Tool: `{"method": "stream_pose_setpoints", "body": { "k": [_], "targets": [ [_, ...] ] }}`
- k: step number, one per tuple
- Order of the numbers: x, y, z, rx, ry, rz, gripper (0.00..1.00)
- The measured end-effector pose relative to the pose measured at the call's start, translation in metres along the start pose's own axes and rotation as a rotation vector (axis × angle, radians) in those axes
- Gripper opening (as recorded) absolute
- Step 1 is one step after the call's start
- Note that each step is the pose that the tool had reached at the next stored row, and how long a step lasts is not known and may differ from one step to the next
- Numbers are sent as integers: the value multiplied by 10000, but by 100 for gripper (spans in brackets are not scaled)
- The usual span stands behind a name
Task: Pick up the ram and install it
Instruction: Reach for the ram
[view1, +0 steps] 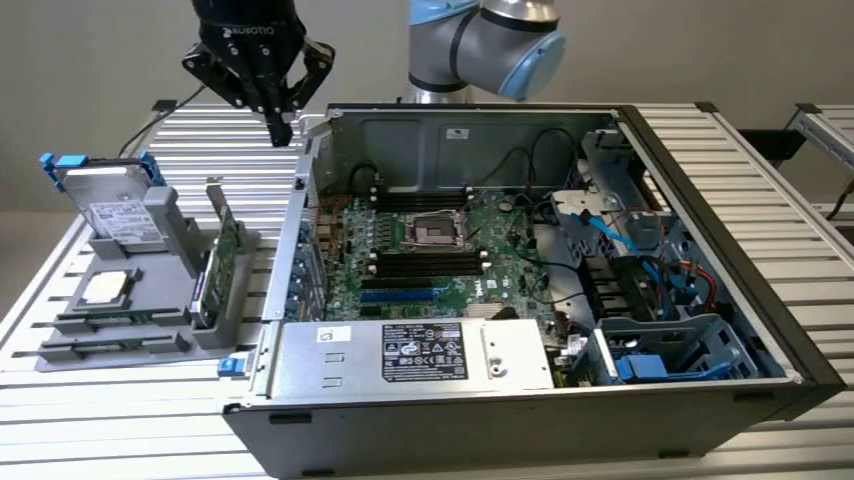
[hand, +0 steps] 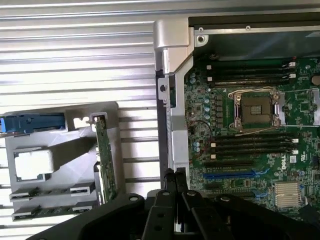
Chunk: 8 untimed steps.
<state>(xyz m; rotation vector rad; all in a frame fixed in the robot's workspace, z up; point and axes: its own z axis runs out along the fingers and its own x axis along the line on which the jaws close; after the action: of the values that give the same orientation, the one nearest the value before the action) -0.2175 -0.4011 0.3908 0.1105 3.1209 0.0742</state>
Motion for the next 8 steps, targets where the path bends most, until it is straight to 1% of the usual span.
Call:
{"method": "stream_pose_setpoints", "body": {
  "k": [4,6,8],
  "targets": [
    [180,-37,22,3,36,3,10],
    [255,-63,47,5,76,4,10],
    [324,-96,72,10,132,7,10]
  ]
}}
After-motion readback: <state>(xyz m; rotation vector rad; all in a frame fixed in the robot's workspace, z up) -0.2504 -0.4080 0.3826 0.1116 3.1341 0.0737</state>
